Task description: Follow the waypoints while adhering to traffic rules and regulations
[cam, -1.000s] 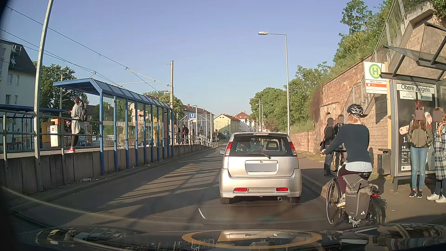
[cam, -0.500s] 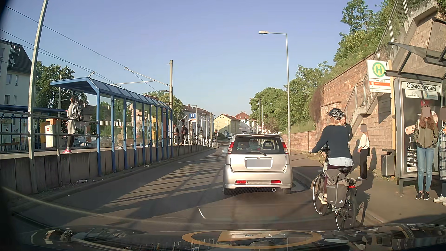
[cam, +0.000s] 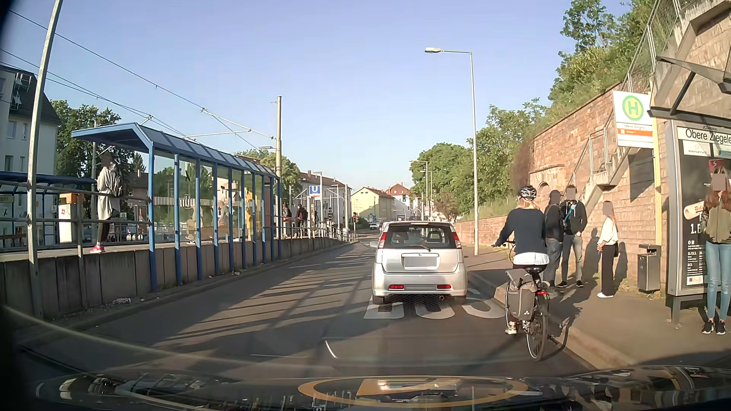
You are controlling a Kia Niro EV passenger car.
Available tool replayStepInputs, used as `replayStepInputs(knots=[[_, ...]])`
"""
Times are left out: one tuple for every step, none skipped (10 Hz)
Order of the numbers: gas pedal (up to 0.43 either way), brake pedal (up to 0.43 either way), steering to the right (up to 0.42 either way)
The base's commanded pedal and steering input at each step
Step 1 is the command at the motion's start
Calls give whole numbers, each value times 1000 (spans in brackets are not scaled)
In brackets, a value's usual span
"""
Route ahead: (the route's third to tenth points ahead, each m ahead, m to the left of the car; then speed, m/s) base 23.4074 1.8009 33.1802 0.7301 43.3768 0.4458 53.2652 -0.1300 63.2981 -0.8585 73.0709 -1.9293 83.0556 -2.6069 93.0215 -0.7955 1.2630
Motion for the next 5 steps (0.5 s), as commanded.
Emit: replayStepInputs(knots=[[138, 0, -26], [177, 0, -27], [189, 0, -27], [220, 0, -28], [228, 0, -28]])
